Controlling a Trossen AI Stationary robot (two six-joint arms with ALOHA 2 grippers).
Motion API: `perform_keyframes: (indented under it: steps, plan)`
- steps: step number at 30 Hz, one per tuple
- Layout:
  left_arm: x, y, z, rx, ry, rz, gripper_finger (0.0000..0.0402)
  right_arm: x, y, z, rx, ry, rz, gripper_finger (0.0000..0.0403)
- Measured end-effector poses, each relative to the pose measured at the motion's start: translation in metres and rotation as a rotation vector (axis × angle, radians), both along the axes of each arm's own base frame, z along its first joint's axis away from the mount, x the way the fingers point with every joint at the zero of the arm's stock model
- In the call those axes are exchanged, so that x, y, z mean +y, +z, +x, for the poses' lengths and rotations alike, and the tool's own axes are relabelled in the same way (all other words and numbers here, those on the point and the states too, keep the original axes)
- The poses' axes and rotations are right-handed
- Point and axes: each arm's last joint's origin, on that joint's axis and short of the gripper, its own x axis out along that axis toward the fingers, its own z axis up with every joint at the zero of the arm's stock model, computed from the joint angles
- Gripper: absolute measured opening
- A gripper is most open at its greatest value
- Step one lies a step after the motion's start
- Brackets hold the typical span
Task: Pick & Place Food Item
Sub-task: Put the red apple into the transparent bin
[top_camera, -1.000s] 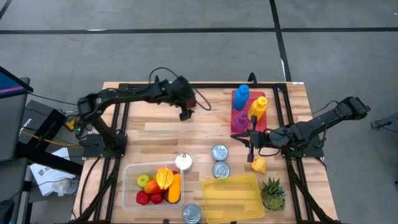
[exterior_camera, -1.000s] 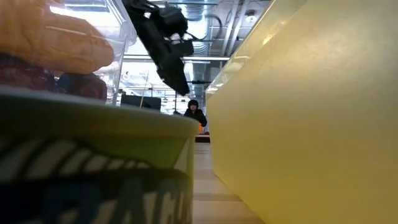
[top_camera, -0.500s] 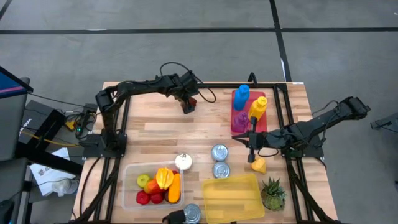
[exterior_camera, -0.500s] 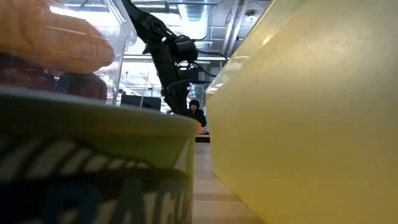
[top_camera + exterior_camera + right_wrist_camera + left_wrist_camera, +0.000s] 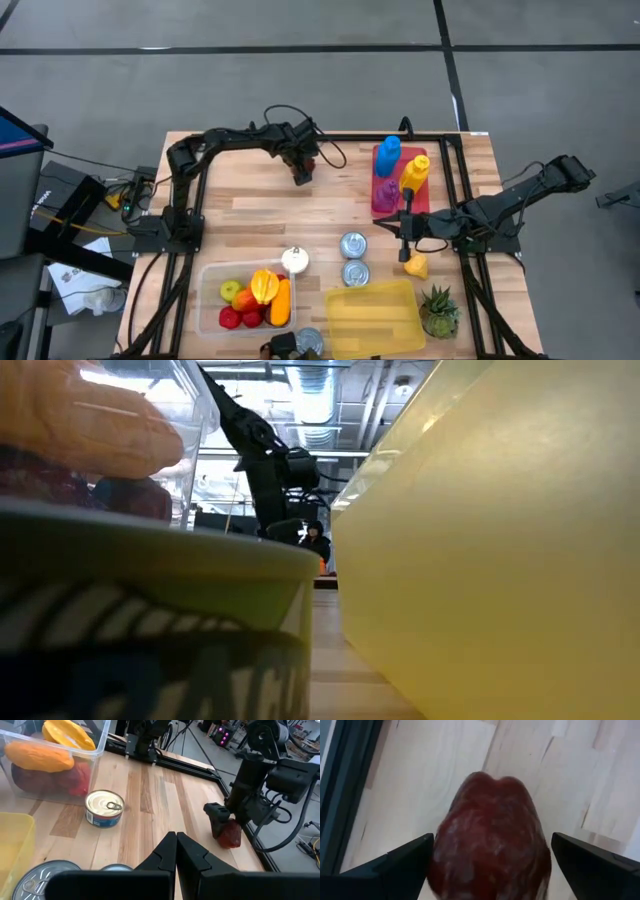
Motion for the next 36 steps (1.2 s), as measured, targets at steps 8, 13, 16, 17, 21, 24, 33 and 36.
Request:
perform_keyframes:
  steps: [8,13,16,17,21,24,33,36]
  plan:
    - [-0.008,0.018,0.000,-0.020,0.013,0.039,0.0282,0.000,0.000,0.000,-0.002,0.000,0.001,0.0000]
    - [-0.016,0.020,0.003,-0.025,0.022,0.030,0.0236,0.000,0.001,0.000,-0.007,0.000,0.003,0.0000]
    - [-0.025,0.022,0.003,-0.011,0.023,0.012,0.0236,0.000,0.001,0.000,-0.009,0.000,0.005,0.0000]
    - [-0.029,0.026,0.004,-0.018,0.017,0.015,0.0236,0.000,0.001,0.000,-0.010,-0.001,0.008,0.0000]
    - [-0.054,0.062,0.004,-0.093,-0.017,0.062,0.0236,0.000,0.001,0.000,-0.011,-0.003,0.012,0.0000]
    - [-0.079,0.100,-0.003,-0.194,-0.062,0.115,0.0236,0.000,0.001,0.000,-0.016,-0.005,0.021,0.0000]
    - [-0.173,0.167,-0.076,-0.674,-0.147,0.124,0.0236,0.002,0.007,0.003,-0.072,0.023,0.056,0.0000]
    - [-0.201,0.159,-0.105,-0.777,-0.187,0.059,0.0236,0.003,0.009,0.005,-0.092,0.049,0.060,0.0000]
